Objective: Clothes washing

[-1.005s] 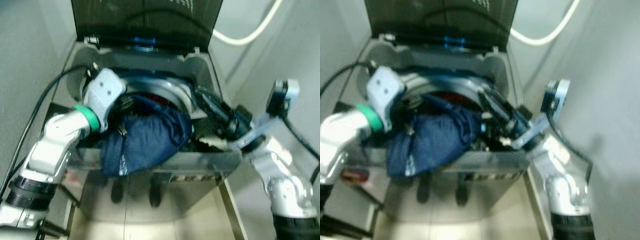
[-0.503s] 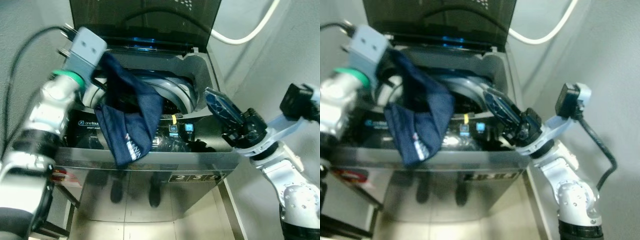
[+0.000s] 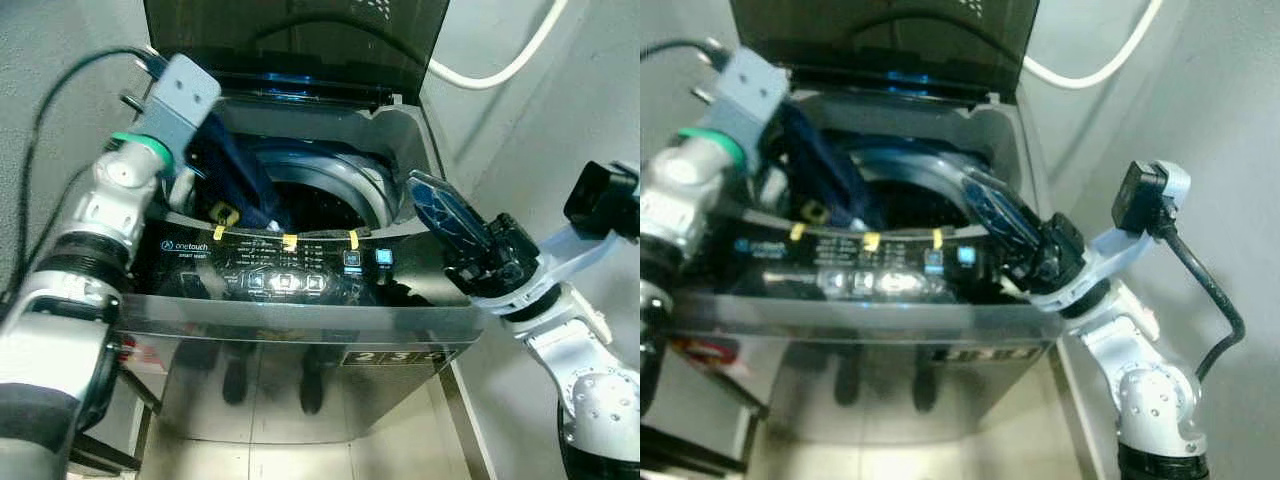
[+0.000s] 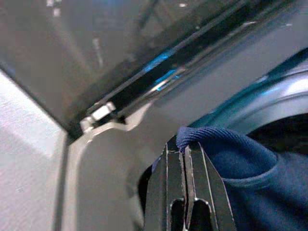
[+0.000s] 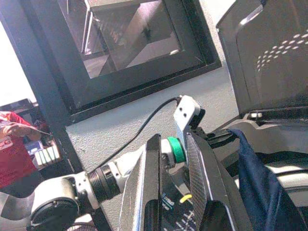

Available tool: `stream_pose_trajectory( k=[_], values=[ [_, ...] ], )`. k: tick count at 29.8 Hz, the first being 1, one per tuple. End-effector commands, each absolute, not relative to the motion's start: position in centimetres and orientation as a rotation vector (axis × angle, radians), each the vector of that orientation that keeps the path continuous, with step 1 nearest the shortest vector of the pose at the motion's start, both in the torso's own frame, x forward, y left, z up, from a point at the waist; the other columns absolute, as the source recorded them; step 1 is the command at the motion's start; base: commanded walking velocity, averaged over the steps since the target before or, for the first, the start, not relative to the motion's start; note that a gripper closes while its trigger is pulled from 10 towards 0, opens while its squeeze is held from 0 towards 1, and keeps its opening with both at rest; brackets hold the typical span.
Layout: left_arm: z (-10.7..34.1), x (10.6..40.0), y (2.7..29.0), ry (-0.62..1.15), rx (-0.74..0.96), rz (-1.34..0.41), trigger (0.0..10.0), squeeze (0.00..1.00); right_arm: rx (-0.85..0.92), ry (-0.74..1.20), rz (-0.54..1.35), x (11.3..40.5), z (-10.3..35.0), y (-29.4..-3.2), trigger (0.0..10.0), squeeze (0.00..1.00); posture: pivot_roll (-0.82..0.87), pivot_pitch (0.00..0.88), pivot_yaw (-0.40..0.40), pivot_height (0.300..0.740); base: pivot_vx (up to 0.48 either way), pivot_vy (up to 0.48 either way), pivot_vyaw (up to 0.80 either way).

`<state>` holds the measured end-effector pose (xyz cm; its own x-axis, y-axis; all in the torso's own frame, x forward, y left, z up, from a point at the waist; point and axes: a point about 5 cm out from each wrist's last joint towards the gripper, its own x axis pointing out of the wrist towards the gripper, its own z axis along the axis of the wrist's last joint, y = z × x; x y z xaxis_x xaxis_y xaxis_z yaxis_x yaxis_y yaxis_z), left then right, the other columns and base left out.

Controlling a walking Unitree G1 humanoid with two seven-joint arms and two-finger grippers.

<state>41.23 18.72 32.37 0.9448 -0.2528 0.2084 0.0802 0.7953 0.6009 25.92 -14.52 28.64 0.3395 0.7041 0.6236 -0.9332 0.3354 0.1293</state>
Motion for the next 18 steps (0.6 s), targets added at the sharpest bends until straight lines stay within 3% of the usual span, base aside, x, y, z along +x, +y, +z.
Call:
stream_pose_trajectory(
  k=[1,2,3,13,14,18],
  values=[
    [32.7,41.0,18.5,-0.329,0.621,-0.197,10.0,0.11,0.515,-0.518,1.143,25.6,28.9,-14.5,10.0,0.00,0.06,0.163,-0.023,0.740,0.000,0.000,0.00],
    [32.8,40.9,18.5,-0.347,0.624,-0.198,10.0,0.11,0.514,-0.517,1.145,25.7,28.9,-14.5,10.0,0.00,0.06,0.163,-0.024,0.740,0.000,0.000,0.00],
    [33.1,40.8,18.5,-0.372,0.619,-0.201,10.0,1.00,0.514,-0.513,1.149,25.7,28.9,-14.4,10.0,0.00,0.06,0.161,-0.028,0.740,0.000,0.000,0.00],
    [35.0,39.3,17.2,-0.541,0.565,-0.315,10.0,1.00,0.506,-0.502,1.148,26.3,28.8,-13.8,10.0,0.00,0.07,0.156,-0.035,0.740,0.000,0.000,0.00],
    [35.8,38.2,16.3,-0.638,0.536,-0.365,10.0,1.00,0.478,-0.490,1.058,27.6,28.6,-13.4,10.0,0.00,0.08,0.152,-0.034,0.740,0.000,0.000,0.00],
    [36.1,36.6,15.2,-0.721,0.511,-0.422,10.0,1.00,0.430,-0.490,0.982,28.6,28.5,-12.6,10.0,0.00,0.08,0.149,-0.030,0.740,0.000,0.000,0.00]
  ],
)
